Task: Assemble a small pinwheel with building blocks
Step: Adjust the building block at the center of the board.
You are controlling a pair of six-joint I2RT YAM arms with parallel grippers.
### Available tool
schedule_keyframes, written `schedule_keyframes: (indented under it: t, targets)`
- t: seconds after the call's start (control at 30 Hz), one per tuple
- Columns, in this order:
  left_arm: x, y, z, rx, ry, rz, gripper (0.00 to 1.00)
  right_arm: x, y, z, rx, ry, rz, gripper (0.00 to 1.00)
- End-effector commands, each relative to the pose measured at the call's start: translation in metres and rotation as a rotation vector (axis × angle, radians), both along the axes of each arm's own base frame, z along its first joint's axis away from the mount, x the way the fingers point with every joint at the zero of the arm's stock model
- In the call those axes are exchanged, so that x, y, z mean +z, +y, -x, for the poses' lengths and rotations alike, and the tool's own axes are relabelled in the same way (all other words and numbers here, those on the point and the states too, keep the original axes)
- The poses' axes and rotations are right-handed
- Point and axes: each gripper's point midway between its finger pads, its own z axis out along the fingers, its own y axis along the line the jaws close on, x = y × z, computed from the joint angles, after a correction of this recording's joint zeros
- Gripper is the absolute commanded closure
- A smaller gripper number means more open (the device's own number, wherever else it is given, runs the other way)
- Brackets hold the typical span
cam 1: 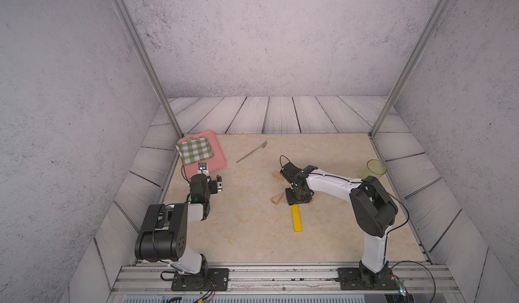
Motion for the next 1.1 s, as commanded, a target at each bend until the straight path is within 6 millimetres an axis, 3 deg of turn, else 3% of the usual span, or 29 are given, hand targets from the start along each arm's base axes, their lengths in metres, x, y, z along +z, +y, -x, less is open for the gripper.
schedule_keyframes:
  t: [0.0, 0.83, 1.07]
  targets:
    - [0.013, 0.0, -0.005, -0.004, -0.03, -0.001, 0.02, -0.011, 0.006, 0.001, -0.011, 0.029, 0.002, 0.53]
    - [0.012, 0.0, -0.005, -0.004, -0.029, -0.001, 0.02, -0.012, 0.007, -0.002, -0.044, 0.037, 0.016, 0.61]
    - [0.012, 0.0, -0.005, -0.004, -0.029, -0.001, 0.02, 0.016, 0.004, 0.0, -0.036, -0.016, 0.018, 0.49]
